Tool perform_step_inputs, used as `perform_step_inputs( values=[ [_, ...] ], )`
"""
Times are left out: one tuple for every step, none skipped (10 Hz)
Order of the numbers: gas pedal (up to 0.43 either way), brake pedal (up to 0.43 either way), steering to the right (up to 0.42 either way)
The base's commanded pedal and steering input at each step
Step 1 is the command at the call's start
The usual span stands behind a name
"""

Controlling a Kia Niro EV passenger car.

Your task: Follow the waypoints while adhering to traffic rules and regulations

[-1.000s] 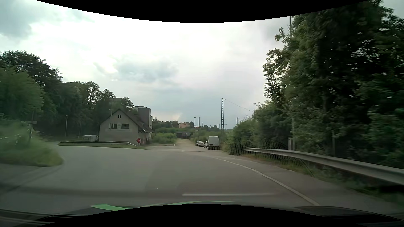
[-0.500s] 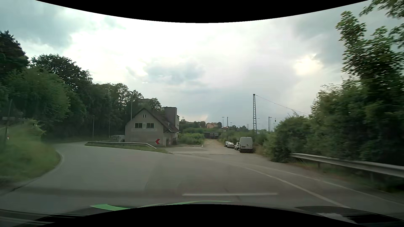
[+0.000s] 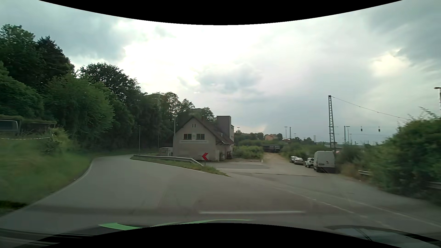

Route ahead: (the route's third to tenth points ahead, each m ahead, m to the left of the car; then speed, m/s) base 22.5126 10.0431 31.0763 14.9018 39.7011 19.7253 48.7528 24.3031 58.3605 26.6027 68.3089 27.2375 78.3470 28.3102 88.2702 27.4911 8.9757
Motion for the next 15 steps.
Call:
perform_step_inputs(
  values=[
    [0.13, 0.0, -0.201],
    [0.138, 0.0, -0.199],
    [0.15, 0.0, -0.193],
    [0.177, 0.0, -0.188],
    [0.177, 0.0, -0.183],
    [0.177, 0.0, -0.177],
    [0.177, 0.0, -0.167],
    [0.189, 0.0, -0.159],
    [0.209, 0.0, -0.147],
    [0.209, 0.0, -0.134],
    [0.209, 0.0, -0.118],
    [0.22, 0.0, -0.106],
    [0.22, 0.0, -0.099],
    [0.22, 0.0, -0.098],
    [0.22, 0.0, -0.096]
  ],
)
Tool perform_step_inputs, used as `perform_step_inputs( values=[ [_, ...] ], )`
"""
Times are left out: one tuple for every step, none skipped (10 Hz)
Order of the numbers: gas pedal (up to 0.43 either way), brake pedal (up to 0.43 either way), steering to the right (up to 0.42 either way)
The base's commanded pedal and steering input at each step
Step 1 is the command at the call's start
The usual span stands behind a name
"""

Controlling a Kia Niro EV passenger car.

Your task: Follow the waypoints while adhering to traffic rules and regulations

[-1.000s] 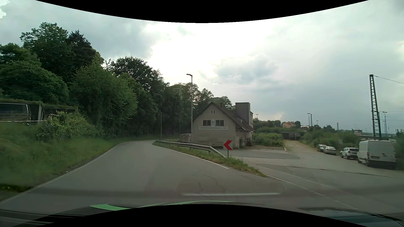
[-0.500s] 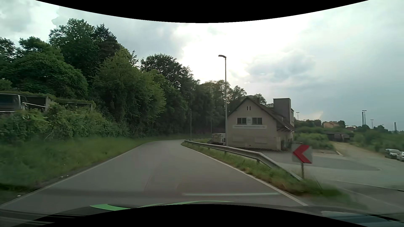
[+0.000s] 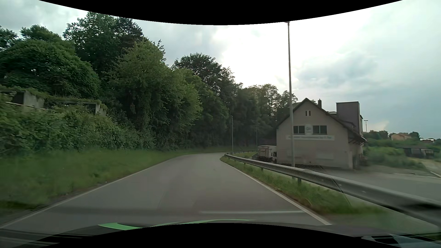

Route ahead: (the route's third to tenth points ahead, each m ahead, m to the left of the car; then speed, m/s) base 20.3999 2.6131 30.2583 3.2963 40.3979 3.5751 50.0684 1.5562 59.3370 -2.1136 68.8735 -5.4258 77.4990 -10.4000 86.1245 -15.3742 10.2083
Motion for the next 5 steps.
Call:
perform_step_inputs(
  values=[
    [0.22, 0.0, -0.089],
    [0.22, 0.0, -0.081],
    [0.22, 0.0, -0.072],
    [0.22, 0.0, -0.066],
    [0.22, 0.0, -0.058]
  ],
)
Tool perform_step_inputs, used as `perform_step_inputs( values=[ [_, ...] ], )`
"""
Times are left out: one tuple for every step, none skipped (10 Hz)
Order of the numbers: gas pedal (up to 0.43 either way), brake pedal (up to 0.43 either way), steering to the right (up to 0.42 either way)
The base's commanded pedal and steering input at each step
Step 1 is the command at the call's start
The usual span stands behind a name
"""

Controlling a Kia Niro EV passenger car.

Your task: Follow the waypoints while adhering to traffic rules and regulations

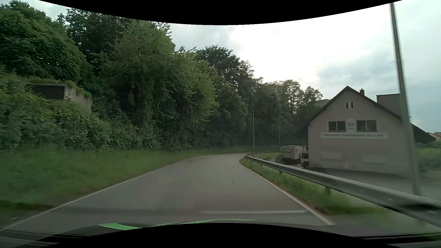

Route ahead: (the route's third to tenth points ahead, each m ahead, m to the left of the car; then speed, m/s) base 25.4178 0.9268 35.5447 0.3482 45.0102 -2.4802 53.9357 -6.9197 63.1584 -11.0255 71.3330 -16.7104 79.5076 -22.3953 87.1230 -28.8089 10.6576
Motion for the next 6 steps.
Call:
perform_step_inputs(
  values=[
    [0.22, 0.0, -0.049],
    [0.22, 0.0, -0.035],
    [0.22, 0.0, -0.025],
    [0.22, 0.0, -0.017],
    [0.209, 0.0, -0.013],
    [0.209, 0.0, -0.008]
  ],
)
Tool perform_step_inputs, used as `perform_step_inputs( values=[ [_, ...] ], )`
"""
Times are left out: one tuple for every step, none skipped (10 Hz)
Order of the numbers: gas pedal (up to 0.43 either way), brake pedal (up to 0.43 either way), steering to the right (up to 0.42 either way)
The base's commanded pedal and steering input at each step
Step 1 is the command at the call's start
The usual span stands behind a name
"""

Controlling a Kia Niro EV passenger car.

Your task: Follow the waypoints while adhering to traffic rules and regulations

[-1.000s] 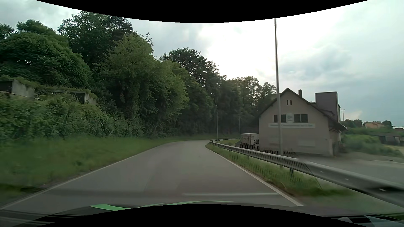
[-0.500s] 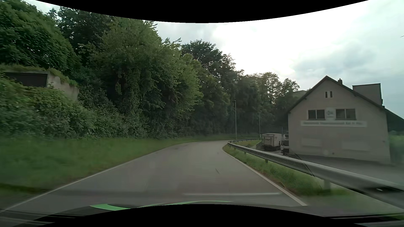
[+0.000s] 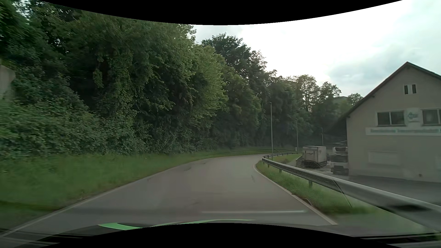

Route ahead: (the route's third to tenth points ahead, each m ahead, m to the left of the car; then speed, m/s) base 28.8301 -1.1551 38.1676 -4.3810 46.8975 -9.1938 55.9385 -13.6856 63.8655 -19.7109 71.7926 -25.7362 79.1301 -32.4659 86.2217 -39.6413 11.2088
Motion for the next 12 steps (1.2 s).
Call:
perform_step_inputs(
  values=[
    [0.209, 0.0, -0.004],
    [0.209, 0.0, 0.0],
    [0.209, 0.0, 0.004],
    [0.209, 0.0, 0.008],
    [0.169, 0.0, 0.011],
    [0.169, 0.0, 0.014],
    [0.157, 0.0, 0.016],
    [0.11, 0.0, 0.022],
    [0.11, 0.0, 0.029],
    [0.11, 0.0, 0.036],
    [0.11, 0.0, 0.044],
    [0.11, 0.0, 0.052]
  ],
)
